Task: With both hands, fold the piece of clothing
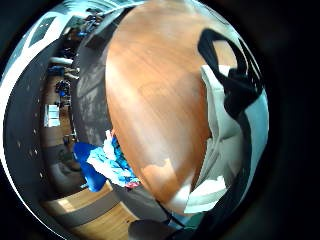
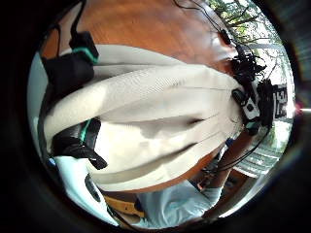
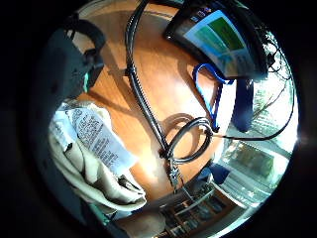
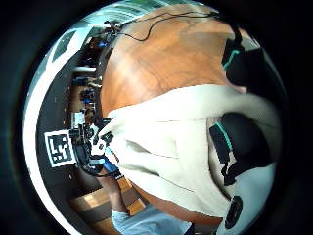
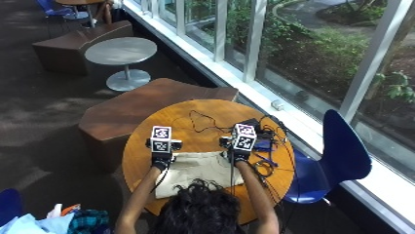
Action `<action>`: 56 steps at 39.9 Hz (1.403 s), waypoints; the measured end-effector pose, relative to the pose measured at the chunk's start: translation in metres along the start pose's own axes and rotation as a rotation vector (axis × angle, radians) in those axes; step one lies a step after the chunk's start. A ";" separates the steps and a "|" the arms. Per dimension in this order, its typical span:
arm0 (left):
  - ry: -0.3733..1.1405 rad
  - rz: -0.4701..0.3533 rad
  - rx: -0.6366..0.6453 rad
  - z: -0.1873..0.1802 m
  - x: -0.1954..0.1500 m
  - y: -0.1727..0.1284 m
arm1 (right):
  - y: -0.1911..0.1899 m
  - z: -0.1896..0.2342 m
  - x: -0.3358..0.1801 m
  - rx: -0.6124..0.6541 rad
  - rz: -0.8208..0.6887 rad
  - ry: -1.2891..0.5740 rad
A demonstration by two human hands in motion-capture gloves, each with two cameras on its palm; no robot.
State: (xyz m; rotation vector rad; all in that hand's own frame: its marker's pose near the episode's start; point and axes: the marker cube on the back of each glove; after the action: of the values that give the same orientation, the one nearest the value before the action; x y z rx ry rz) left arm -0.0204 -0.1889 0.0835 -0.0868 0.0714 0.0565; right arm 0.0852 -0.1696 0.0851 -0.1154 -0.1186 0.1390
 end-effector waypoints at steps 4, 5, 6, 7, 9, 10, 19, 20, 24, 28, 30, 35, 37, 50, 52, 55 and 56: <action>-0.088 -0.046 0.123 0.007 -0.006 -0.017 | 0.009 -0.010 0.022 0.109 0.070 -0.059; -0.105 -0.049 0.164 0.007 -0.007 -0.015 | 0.021 -0.014 0.025 0.148 0.093 -0.065; -0.120 -0.047 0.215 0.007 -0.007 -0.012 | 0.033 -0.016 0.030 0.181 0.120 -0.072; -0.132 -0.040 0.277 0.004 -0.007 -0.009 | 0.045 -0.015 0.034 0.205 0.151 -0.080; -0.142 -0.014 0.405 -0.004 -0.004 -0.004 | 0.063 -0.008 0.045 0.221 0.219 -0.088; -0.135 0.000 0.427 -0.003 -0.002 0.002 | 0.071 -0.003 0.049 0.217 0.255 -0.088; -0.081 0.040 0.008 0.068 0.018 0.058 | 0.115 0.036 0.055 0.110 0.409 0.047; -0.085 0.037 -0.023 0.075 0.017 0.059 | 0.114 0.038 0.053 0.102 0.405 0.034; -0.024 0.035 -0.065 0.095 0.018 0.056 | 0.108 0.045 0.047 0.133 0.386 -0.031; 0.022 0.054 -0.052 0.101 0.027 0.052 | 0.103 0.049 0.044 0.174 0.374 -0.078; 0.020 0.065 -0.052 0.100 0.038 0.050 | 0.101 0.047 0.049 0.196 0.375 -0.114; 0.028 0.132 -0.063 0.098 0.072 0.043 | 0.106 0.024 0.078 0.252 0.431 -0.197; 0.034 0.168 -0.061 0.093 0.085 0.045 | 0.109 0.012 0.087 0.266 0.455 -0.223; 0.272 0.147 0.027 0.050 0.053 0.063 | 0.106 -0.044 -0.036 0.523 0.194 -0.064; 0.250 0.118 0.065 0.045 0.038 0.066 | 0.095 -0.036 -0.059 0.560 0.158 0.015; 0.231 0.072 0.126 0.036 0.012 0.074 | 0.090 -0.033 -0.108 0.606 0.092 0.197; 0.238 0.055 0.140 0.034 0.004 0.077 | 0.090 -0.030 -0.124 0.600 0.066 0.242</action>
State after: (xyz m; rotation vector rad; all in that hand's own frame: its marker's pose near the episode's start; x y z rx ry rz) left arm -0.0189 -0.1088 0.1107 0.0491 0.3153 0.0958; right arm -0.0446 -0.1027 0.0307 0.4626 0.1709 0.2199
